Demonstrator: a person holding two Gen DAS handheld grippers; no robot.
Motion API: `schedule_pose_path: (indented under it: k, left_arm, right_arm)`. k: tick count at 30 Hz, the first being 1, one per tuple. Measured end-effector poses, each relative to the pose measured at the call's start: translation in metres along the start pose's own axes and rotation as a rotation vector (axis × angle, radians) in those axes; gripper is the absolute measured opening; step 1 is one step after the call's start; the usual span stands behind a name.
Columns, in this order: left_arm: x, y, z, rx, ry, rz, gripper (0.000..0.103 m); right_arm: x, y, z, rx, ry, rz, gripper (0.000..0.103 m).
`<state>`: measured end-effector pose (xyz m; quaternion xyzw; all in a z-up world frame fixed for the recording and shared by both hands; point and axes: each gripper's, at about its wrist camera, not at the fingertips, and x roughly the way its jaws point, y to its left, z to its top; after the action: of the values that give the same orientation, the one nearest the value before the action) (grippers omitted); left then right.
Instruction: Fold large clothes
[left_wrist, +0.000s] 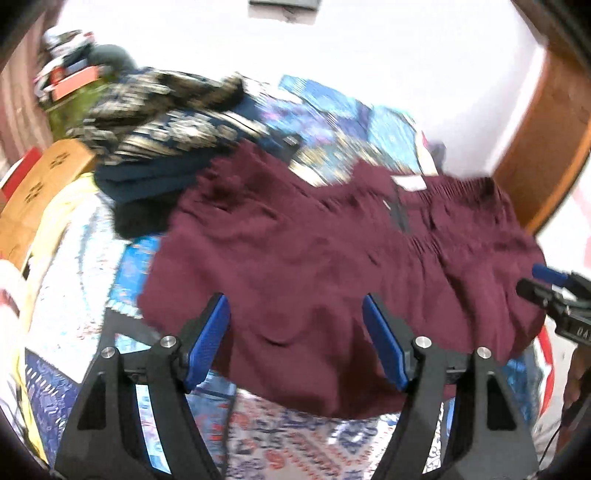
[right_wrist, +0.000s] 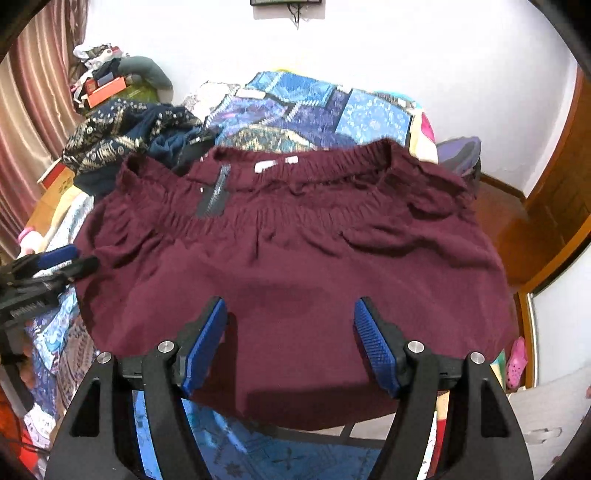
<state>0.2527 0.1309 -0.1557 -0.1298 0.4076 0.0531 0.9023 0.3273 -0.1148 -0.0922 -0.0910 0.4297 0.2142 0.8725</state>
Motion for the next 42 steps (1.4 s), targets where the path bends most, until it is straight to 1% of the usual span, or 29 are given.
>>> schedule_pose_path:
  k: [4,7,9,11,13,17,19,22,24,26,28,30,31,32,33,34,35,36,38,40,42]
  left_arm:
    - [-0.008,0.032,0.008,-0.069,-0.025,0.057,0.074]
    - [-0.005,0.062,0.003,-0.179,-0.001,0.041,0.074]
    - [0.005,0.08,-0.004,-0.273,0.036,-0.011,0.074]
    - [0.018,0.09,-0.014,-0.349,0.079,-0.071,0.074]
    - [0.032,0.099,-0.025,-0.445,0.126,-0.142,0.074]
    - [0.059,0.113,-0.042,-0.609,0.187,-0.268,0.074]
    - [0.073,0.118,-0.046,-0.679,0.192,-0.321,0.074]
    - [0.084,0.12,-0.042,-0.733,0.165,-0.364,0.074]
    - [0.095,0.121,-0.038,-0.774,0.15,-0.392,0.076]
    - [0.103,0.119,-0.034,-0.798,0.132,-0.395,0.081]
    - [0.11,0.118,-0.029,-0.809,0.113,-0.381,0.081]
    - [0.114,0.113,-0.023,-0.797,0.098,-0.353,0.081]
    - [0.115,0.11,-0.021,-0.788,0.093,-0.332,0.078]
    - [0.114,0.107,-0.018,-0.778,0.088,-0.303,0.069]
    - [0.112,0.103,-0.016,-0.762,0.085,-0.268,0.064]
    - [0.108,0.099,-0.013,-0.742,0.075,-0.238,0.055]
    - [0.104,0.096,-0.012,-0.726,0.061,-0.223,0.047]
    - [0.097,0.093,-0.01,-0.707,0.045,-0.211,0.044]
    - [0.081,0.088,-0.002,-0.668,0.014,-0.206,0.031]
    - [0.063,0.084,0.007,-0.633,-0.023,-0.21,0.025]
    - [0.045,0.079,0.016,-0.596,-0.06,-0.214,0.023]
  right_arm:
    - [-0.009,0.006,0.01,0.005,-0.046,0.012,0.068]
    - [-0.013,0.01,0.017,0.016,-0.081,0.023,0.068]
    - [-0.011,0.013,0.021,0.023,-0.093,0.024,0.068]
    - [-0.006,0.016,0.022,0.024,-0.089,0.024,0.068]
    - [0.001,0.019,0.022,0.022,-0.073,0.024,0.068]
    - [0.018,0.024,0.017,0.01,-0.02,0.017,0.068]
    - [0.025,0.025,0.013,0.002,0.003,0.008,0.068]
    - [0.03,0.024,0.008,-0.002,0.024,0.005,0.068]
    - [0.03,0.022,0.007,-0.001,0.027,0.008,0.068]
    - [0.029,0.021,0.007,0.006,0.028,0.013,0.068]
    - [0.029,0.02,0.008,0.007,0.042,0.0,0.068]
    - [0.03,0.02,0.009,0.008,0.046,-0.006,0.068]
    - [0.03,0.02,0.009,0.008,0.048,-0.009,0.068]
    - [0.029,0.02,0.01,0.008,0.05,-0.011,0.068]
    - [0.03,0.02,0.01,0.007,0.053,-0.014,0.068]
    - [0.029,0.021,0.011,0.006,0.055,-0.019,0.068]
    - [0.027,0.021,0.011,0.004,0.054,-0.026,0.068]
    - [0.026,0.021,0.011,0.001,0.053,-0.031,0.068]
    - [0.022,0.021,0.012,-0.002,0.049,-0.041,0.068]
    - [0.016,0.02,0.015,-0.002,0.042,-0.042,0.068]
    - [0.011,0.02,0.018,0.001,0.039,-0.04,0.068]
